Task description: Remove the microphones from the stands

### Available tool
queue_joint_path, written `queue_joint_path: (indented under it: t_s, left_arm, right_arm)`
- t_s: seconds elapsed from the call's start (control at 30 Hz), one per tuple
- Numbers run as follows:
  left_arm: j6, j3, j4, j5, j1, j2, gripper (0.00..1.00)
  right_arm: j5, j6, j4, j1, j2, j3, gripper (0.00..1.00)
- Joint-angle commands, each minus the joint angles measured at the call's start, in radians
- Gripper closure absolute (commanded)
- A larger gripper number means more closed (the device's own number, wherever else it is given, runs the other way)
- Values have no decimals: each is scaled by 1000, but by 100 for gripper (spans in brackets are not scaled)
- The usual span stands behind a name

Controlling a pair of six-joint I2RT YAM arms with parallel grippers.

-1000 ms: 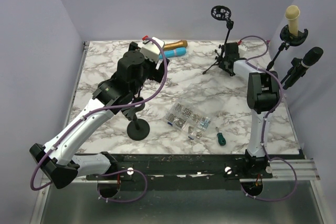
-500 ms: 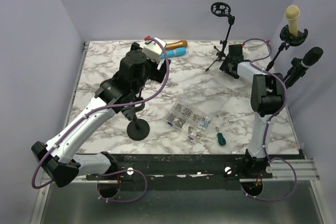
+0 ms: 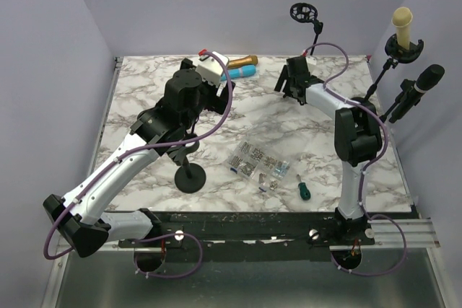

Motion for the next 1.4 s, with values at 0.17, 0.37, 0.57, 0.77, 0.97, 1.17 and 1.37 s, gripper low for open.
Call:
queue_joint_path:
  t_s: [0.17,0.37,0.57,0.77,0.97,1.17,1.37]
  left_arm:
    - [-4,18,6,14,-5,-11,9]
    - [-6,19,4,18,-5,-8,9]
    - [3,15,9,3,-3,-8,9]
    - [-4,16,10,14,-4,4,9]
    - [-16,24,-1,35,-3,19,9]
    - [-21,25,-2,40,-4,20,9]
    - [-39,28,-7,65,-3,22,9]
  right_arm:
    - [82,95,11,-25,111,86,24]
    - [98,108,12,-25,206,179,31]
    - [110,50,-25,-25,244,191,40]
    - [63,-91,-71,-30,275,191,73]
    - [-53,-181,-25,-49,216,91,96]
    - [-142,-286,-60,-62,171,30,99]
    - [-268,-371,-19,-127,85,-87,99]
